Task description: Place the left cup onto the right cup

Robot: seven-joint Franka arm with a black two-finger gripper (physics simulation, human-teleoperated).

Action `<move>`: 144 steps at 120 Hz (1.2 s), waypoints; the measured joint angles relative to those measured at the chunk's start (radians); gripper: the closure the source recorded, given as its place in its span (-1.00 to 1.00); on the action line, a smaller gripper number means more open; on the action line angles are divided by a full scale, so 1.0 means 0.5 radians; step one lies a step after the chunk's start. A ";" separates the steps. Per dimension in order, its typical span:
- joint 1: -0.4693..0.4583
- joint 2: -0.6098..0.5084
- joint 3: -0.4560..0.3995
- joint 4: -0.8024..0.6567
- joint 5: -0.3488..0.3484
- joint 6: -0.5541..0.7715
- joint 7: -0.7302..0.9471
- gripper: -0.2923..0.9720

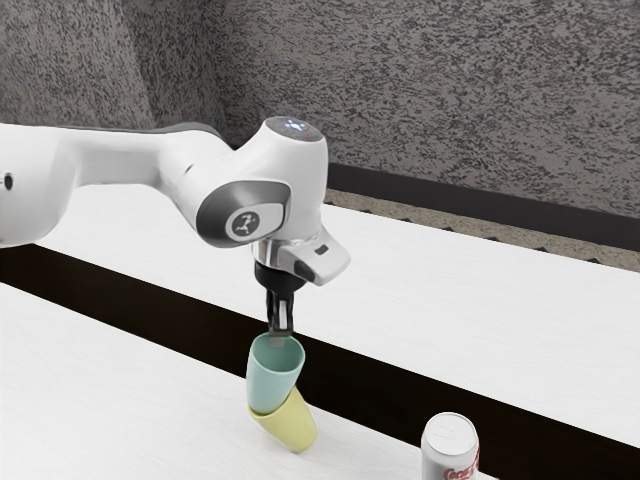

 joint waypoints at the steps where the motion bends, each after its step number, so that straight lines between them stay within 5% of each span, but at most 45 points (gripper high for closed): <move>1: 0.001 0.000 0.000 0.000 0.000 0.001 0.000 0.70; 69: -0.090 0.112 0.004 0.045 0.013 0.146 0.019 0.70; 102: -0.043 0.068 0.014 0.130 0.007 0.124 0.041 -0.15; 129: 0.301 -0.050 0.028 0.600 0.187 -0.104 0.137 -0.40; 144: 0.605 -0.152 0.041 0.639 0.136 -0.262 0.231 -0.46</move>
